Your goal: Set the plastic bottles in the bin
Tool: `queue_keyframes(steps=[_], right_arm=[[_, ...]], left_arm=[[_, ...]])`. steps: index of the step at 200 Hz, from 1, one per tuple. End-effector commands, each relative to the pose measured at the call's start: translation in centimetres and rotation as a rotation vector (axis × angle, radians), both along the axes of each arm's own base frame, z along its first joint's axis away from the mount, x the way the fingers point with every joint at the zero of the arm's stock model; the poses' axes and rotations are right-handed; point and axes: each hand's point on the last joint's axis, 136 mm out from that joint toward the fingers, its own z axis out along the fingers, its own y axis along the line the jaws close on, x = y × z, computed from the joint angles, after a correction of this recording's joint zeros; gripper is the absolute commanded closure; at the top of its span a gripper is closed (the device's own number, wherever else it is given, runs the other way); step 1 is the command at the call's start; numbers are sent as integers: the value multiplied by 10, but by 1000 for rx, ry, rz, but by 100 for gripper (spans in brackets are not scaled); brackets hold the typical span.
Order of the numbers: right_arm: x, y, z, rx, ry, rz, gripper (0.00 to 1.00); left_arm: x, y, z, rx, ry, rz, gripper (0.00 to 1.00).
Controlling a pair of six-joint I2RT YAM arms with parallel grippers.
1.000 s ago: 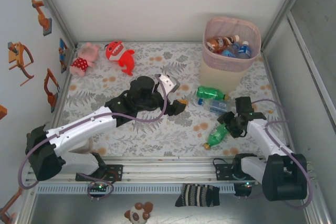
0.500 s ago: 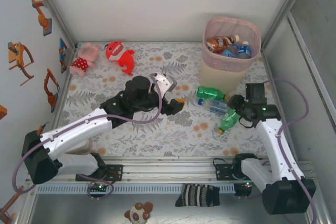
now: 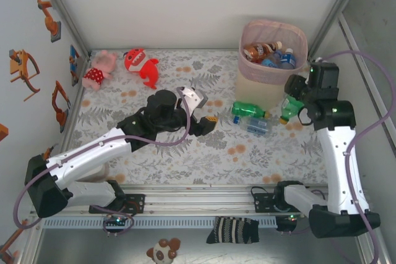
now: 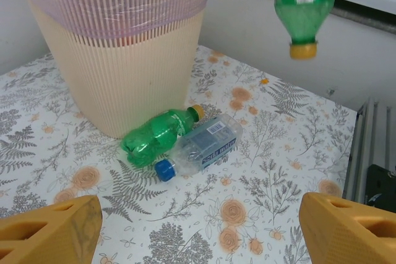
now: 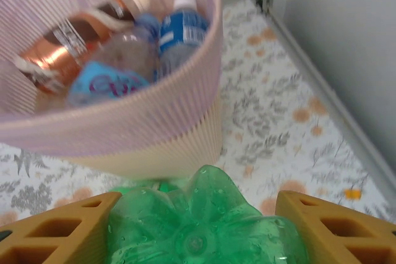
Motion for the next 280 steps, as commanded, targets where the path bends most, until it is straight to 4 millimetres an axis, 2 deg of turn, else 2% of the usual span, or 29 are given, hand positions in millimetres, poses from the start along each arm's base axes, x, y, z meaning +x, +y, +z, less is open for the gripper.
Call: queue_keyframes(steps=[1,33,51,74,101,137,238,261,280], right_arm=[[11,-8,40,-99,-76,11,47],[36,-9,91,-124,-177,4,48],[54,-9,113,-131,-232,0,49],[82,-9,130,-140,-277,-5,49],[116,-7,137,-158,-284,1,49],[151,-10,113,-187,-199,-9,49],[184,-15,1,-227,131,-5,51],[190,-18,-13,-235,167,-23,44],[191,-21,-9,-243,166,-43,33]], left_arm=[[-2,9,12,-10,-35,9,17],[-3,14,15,-14,-38,18,17],[-3,16,16,-19,-40,26,17],[-3,19,15,-18,-39,36,17],[-3,21,17,-10,-43,43,17],[-2,24,20,-9,-56,56,17],[-1,30,17,-14,-45,80,17],[-2,32,19,-18,-50,85,17],[-2,33,19,-18,-50,88,17]])
